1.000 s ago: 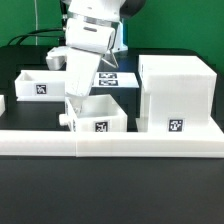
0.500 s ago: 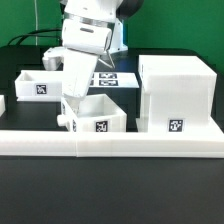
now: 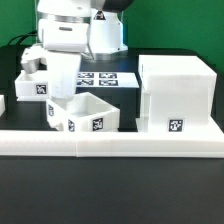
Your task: Assemble drawer
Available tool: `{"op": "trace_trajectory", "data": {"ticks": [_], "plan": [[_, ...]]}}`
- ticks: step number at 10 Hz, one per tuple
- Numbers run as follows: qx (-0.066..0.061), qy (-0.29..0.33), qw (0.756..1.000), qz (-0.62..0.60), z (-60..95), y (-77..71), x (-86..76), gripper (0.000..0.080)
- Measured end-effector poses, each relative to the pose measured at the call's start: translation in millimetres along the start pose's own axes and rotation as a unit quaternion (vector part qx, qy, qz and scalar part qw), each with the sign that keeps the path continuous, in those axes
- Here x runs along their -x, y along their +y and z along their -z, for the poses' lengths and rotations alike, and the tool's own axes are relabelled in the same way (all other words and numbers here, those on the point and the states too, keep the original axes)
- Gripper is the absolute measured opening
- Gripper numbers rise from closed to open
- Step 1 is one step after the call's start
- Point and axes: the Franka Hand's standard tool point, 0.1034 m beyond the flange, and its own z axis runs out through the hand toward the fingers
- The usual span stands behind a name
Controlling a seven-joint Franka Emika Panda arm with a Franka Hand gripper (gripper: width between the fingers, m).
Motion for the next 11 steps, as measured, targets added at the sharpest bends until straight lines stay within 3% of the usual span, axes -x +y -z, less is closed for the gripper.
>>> {"op": "trace_trajectory", "data": {"ticks": [1,2,3,4,7,8,9,11], "plan": [[-0.003,0.004,1.0,0.01,2.0,5.2,-11.6,0.0649],[-0.025,0.008,0.999,0.037,2.8,7.5,-18.2,0.0649],[-0.032,0.009,0.998,0.045,4.8,14.2,-19.7,0.0649],[-0.028,0.009,0.999,0.042,3.6,12.9,-18.6,0.0649],[-0.032,0.009,0.998,0.047,2.3,10.7,-19.0,0.0649],[-0.053,0.01,0.996,0.067,0.9,4.7,-22.1,0.0649],[-0.063,0.007,0.994,0.084,0.7,2.8,-26.7,0.0649],[-0.063,0.007,0.994,0.085,0.5,2.7,-27.1,0.0649]]}}
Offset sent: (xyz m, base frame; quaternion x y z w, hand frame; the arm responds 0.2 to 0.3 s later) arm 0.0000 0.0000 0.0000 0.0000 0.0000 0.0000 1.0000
